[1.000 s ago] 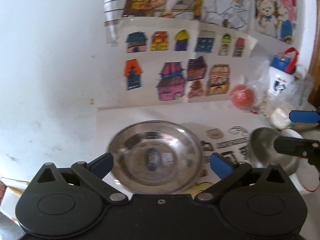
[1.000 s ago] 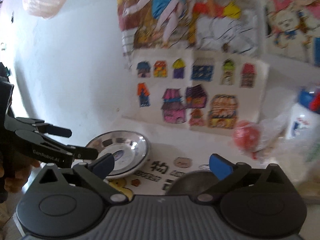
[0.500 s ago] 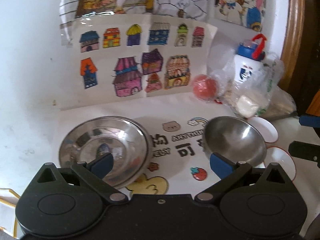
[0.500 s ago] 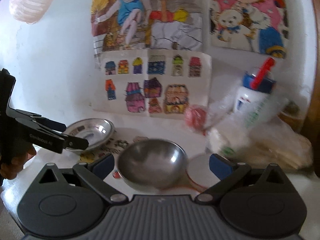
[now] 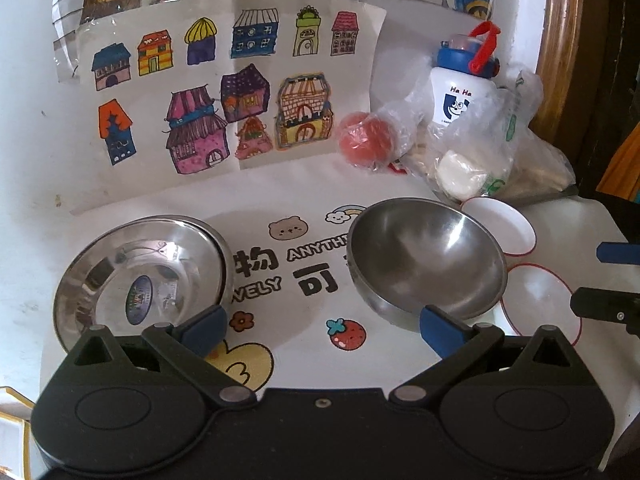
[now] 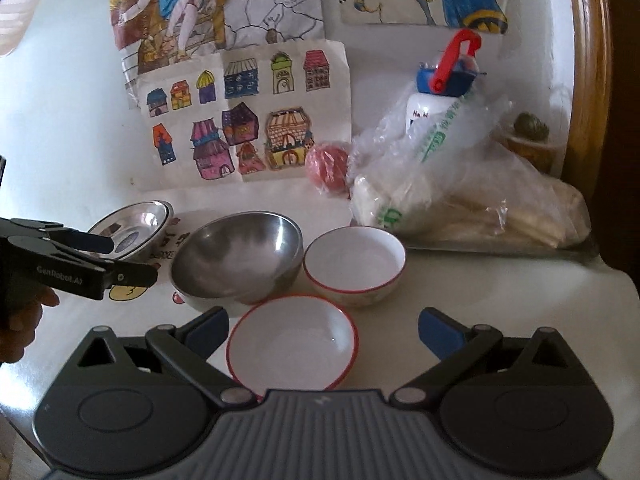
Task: Organize plates and bowls
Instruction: 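Move both grippers toward the large steel mixing bowl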
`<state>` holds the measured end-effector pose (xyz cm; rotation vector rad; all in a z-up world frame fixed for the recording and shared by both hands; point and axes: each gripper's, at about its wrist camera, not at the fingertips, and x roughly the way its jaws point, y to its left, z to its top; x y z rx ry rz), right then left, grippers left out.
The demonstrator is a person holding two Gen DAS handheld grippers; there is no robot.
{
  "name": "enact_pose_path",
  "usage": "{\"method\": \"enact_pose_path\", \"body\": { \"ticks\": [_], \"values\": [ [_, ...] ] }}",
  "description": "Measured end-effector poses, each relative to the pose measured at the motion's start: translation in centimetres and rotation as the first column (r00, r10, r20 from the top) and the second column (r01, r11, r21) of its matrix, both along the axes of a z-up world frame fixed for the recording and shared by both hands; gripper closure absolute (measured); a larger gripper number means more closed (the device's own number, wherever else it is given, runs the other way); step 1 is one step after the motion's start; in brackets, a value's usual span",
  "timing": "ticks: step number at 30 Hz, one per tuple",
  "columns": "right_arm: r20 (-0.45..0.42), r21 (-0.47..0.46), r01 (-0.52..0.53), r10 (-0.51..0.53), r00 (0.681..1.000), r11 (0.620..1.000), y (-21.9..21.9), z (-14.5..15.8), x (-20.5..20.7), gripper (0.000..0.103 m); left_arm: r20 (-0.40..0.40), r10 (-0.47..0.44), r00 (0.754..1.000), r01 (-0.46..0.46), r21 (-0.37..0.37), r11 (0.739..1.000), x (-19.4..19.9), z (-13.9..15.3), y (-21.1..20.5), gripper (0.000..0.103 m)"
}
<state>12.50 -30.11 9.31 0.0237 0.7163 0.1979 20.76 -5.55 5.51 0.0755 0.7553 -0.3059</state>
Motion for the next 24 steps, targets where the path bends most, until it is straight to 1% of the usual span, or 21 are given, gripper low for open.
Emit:
{"method": "enact_pose_path", "body": {
  "ticks": [10,14,18,24],
  "values": [
    [-0.016,0.027,-0.017,0.017,1.000,1.000,0.3,0.3,1.2,0.000,0.016,0.009,1.000,-0.009,0.021,1.000,0.5,0.4,-0.1,0.001],
    [-0.022,0.048,-0.025,0.026,0.999,0.999,0.4,0.6,1.6,0.000,0.010,0.006,1.000,-0.006,0.017,1.000,0.9,0.5,0.2,0.001],
    [-0.019,0.046,-0.036,0.037,0.999,0.998,0.6,0.8,2.0,0.000,-0.006,0.019,1.000,-0.019,0.025,1.000,1.5,0.5,0.3,0.001],
    [-0.025,0.071,-0.044,0.046,0.999,0.996,0.6,0.7,2.6,0.000,0.004,0.022,1.000,-0.022,0.020,1.000,2.0,0.4,0.6,0.001]
  ]
}}
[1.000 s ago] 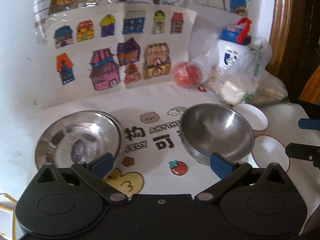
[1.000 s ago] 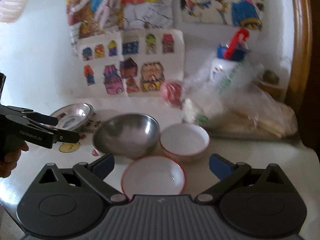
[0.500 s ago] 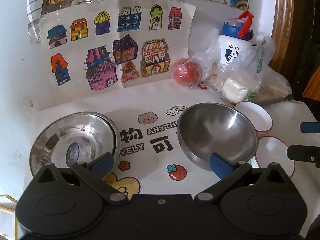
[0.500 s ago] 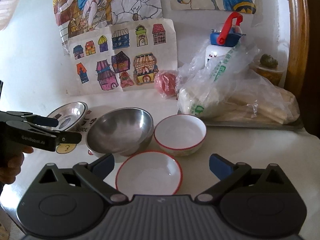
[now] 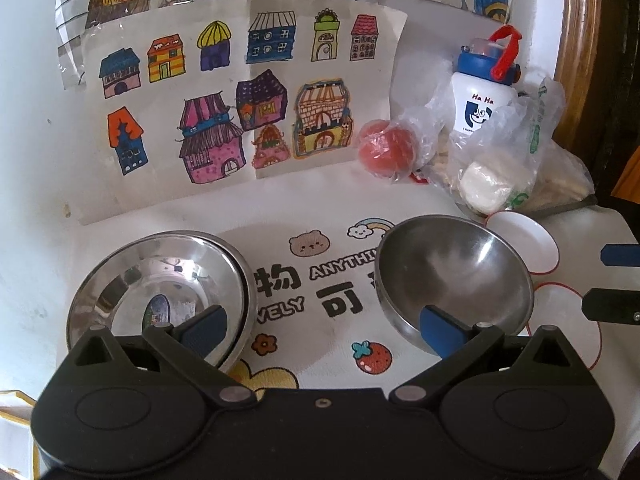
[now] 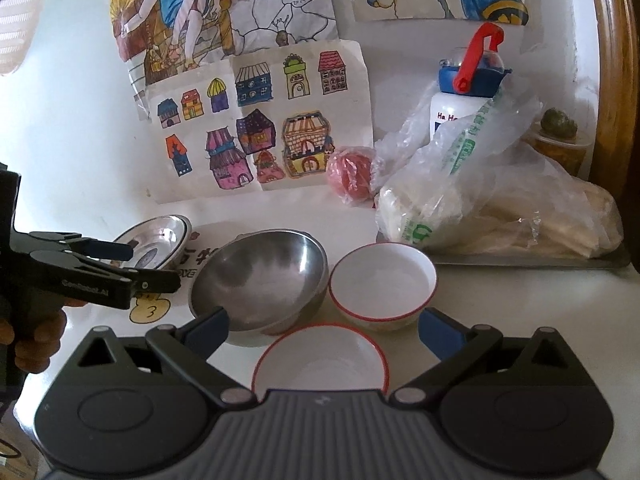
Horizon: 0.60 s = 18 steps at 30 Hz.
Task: Organize plates and bowls
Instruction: 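Move both grippers toward the large steel mixing bowl, then close both grippers on the rim of the steel mixing bowl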
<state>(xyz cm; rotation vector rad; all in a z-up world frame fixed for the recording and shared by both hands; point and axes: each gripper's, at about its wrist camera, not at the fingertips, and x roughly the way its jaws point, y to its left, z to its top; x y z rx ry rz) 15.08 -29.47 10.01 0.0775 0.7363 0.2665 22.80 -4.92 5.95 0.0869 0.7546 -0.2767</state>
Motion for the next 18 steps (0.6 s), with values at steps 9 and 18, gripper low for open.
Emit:
{"method": "enact_pose_path", "body": {
  "ticks": [9,18],
  "values": [
    [-0.029,0.091,-0.004,0.007,1.000,0.996,-0.1,0.0,1.6,0.001,-0.031,-0.028,0.999,0.026,-0.042,0.999,1.3,-0.2,-0.2,0.001],
    [-0.051,0.123,-0.012,0.018,0.999,0.992,0.4,-0.5,2.7,0.013,-0.070,-0.039,0.997,0.035,-0.059,0.998,3.1,-0.8,-0.5,0.001]
  ]
}}
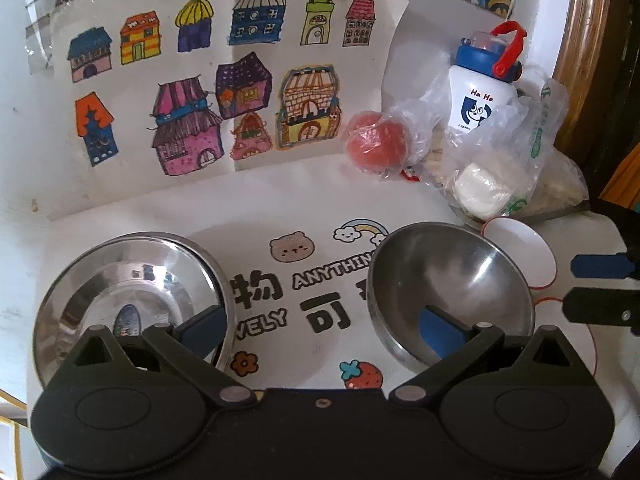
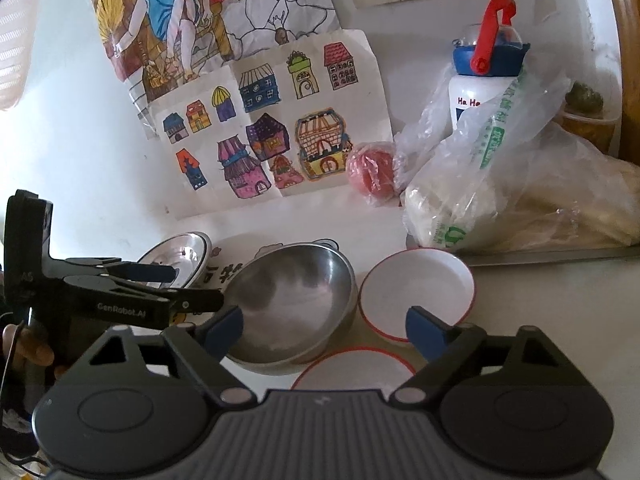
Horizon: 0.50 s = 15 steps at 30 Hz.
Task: Organize plates and bowls
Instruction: 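Close both grippers on the rim of the steel mixing bowl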
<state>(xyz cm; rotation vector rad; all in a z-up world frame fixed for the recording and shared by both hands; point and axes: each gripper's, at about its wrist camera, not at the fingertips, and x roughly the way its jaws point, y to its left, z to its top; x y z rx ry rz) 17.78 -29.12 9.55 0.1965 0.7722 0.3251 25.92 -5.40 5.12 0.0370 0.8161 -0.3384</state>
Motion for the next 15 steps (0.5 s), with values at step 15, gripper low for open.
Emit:
{"method": "enact_pose_path", "body": {
  "ticks": [15],
  "values": [
    [-0.074,-0.066,-0.042,0.038,0.997,0.997,1.5,-1.5,2.1,0.051,-0.079,-0.024,0.997,0.024,-0.001,1.000,2.3,-0.8,-0.7,0.018]
  ]
}}
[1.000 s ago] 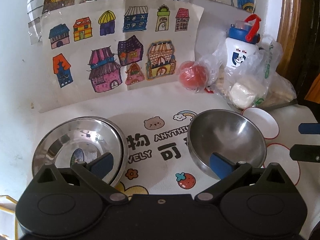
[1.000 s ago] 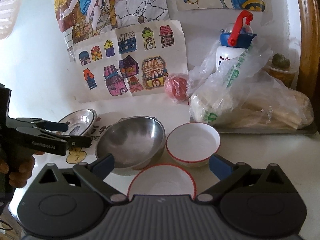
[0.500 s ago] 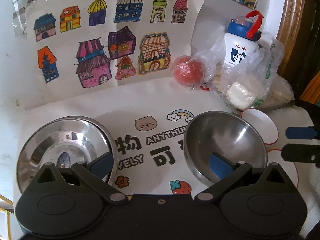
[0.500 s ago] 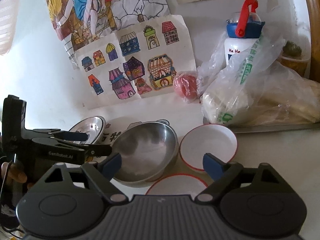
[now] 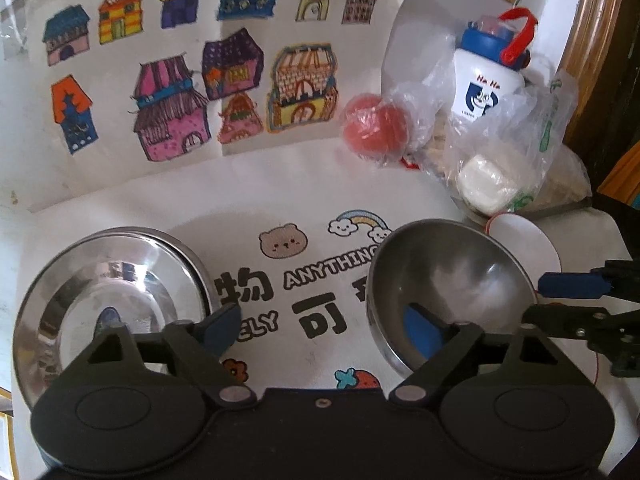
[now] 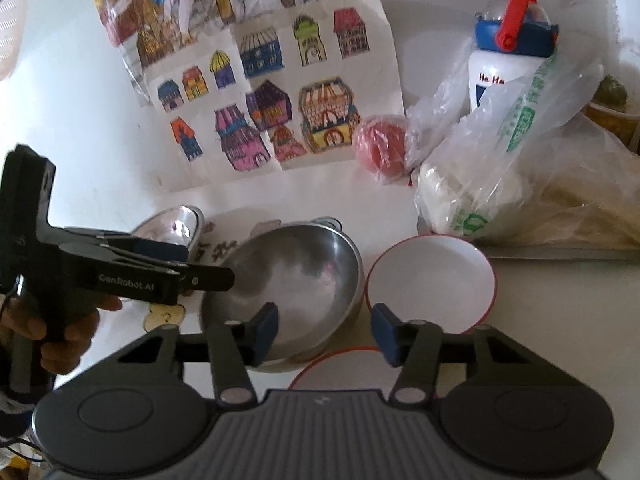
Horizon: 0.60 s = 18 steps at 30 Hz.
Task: Organize plates and bowls
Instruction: 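Close both grippers on the rim of the steel mixing bowl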
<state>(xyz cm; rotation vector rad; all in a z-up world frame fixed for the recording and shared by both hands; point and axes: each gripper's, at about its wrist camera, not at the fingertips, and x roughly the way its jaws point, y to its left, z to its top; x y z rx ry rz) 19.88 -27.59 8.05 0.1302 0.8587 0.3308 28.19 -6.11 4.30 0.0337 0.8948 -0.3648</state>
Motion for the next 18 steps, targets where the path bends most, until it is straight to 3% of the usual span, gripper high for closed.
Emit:
{"method": "enact_pose_path", "body": {
  "ticks": [5,10,14,16,18],
  "values": [
    [-0.035,-0.019,-0.008,0.008,0.999,1.000,0.3,-0.6,1.0,0.065,-0.039,-0.020,0.999,0.020,-0.006,1.000,0.6,-0.5,-0.2,0.032],
    [-0.044,-0.026,0.003,-0.004,0.999,1.000,0.4,-1.0,1.5,0.077,-0.098,-0.041,0.994,0.035,-0.064,0.997,1.4,-1.0,-0.3,0.055],
    [-0.050,-0.031,0.000,-0.002,0.999,1.000,0.6,-1.3,1.7,0.078,-0.120,-0.062,0.991,0.052,-0.084,0.995,1.5,-1.2,-0.7,0.069],
    [-0.053,-0.028,-0.008,0.006,0.999,1.000,0.7,-1.3,1.9,0.078,-0.128,-0.069,0.989,0.057,-0.091,0.994,1.4,-1.2,-0.9,0.084],
    [-0.053,-0.035,-0.011,0.009,0.999,0.999,1.0,-1.3,1.9,0.078,-0.124,-0.070,0.990,0.061,-0.078,0.995,1.2,-1.2,-1.3,0.086]
  ]
}}
